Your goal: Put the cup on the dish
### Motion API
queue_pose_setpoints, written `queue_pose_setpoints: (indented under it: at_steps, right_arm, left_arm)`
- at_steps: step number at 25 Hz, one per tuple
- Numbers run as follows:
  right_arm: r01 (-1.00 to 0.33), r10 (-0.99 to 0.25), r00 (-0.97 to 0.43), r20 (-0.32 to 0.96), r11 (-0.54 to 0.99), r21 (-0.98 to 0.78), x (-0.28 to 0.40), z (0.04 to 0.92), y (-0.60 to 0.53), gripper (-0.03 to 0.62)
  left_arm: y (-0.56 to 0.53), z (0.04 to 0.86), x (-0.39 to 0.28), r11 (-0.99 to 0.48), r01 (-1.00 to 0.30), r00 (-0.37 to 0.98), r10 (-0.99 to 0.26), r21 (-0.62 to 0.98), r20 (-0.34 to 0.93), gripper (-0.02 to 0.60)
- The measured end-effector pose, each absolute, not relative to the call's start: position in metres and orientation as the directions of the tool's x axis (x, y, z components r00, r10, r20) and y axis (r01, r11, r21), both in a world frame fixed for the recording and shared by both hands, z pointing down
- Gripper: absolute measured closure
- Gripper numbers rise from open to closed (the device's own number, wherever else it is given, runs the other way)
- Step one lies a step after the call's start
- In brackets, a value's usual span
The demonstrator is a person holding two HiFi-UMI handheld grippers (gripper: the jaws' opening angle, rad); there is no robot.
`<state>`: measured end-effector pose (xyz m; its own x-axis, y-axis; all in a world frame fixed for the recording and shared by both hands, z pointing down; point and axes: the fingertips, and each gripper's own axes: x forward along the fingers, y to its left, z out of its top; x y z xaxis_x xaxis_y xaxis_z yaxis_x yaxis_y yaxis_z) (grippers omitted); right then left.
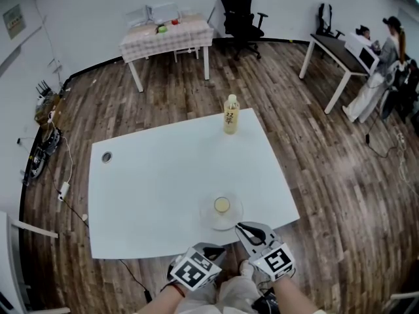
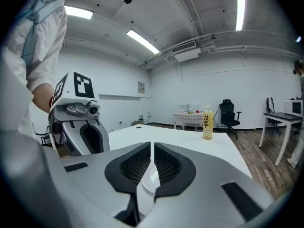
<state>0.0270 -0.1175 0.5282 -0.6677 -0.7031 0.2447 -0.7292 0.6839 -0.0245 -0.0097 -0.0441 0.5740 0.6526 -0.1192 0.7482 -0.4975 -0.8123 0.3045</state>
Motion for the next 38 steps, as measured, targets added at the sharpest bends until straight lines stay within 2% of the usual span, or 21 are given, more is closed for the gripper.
queue_pose_setpoints:
  at_steps: [38]
  right_arm:
    - [-0.781,-0.760,-0.615,0.209,0.624,-0.028,0.028,0.478,-0.082,0.562]
  left_arm:
    - [-0.040,0.552,-0.027,-0.833,-0.474,0.668,-0.130,0.284,0.733,0.581]
